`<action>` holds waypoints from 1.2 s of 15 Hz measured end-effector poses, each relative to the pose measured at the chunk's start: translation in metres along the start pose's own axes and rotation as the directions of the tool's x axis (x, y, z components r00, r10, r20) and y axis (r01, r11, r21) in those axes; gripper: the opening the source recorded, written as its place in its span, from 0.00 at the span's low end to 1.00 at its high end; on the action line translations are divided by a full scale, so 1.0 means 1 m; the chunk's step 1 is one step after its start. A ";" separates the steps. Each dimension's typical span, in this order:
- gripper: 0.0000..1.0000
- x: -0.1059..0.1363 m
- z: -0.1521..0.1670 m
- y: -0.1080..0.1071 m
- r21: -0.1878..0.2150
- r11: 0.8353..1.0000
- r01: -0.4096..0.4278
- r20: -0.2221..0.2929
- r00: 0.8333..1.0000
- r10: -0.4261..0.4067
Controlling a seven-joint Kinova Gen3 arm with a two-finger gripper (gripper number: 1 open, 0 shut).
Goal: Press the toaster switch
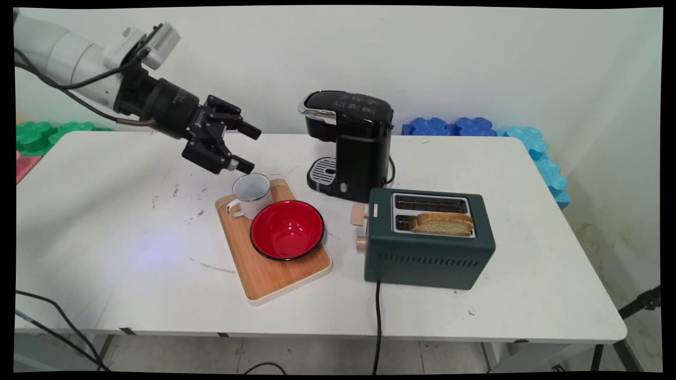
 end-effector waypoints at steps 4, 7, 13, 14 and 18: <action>1.00 0.010 0.008 0.005 -0.002 1.000 0.009 0.006 1.000 -0.009; 1.00 0.028 0.026 0.011 -0.014 1.000 0.013 0.000 1.000 -0.013; 1.00 0.057 0.066 0.020 -0.028 1.000 0.000 -0.012 1.000 0.000; 0.00 0.060 0.074 0.020 -0.028 1.000 -0.006 -0.011 1.000 0.006; 0.00 0.066 0.104 0.020 -0.035 0.999 -0.030 0.007 1.000 0.030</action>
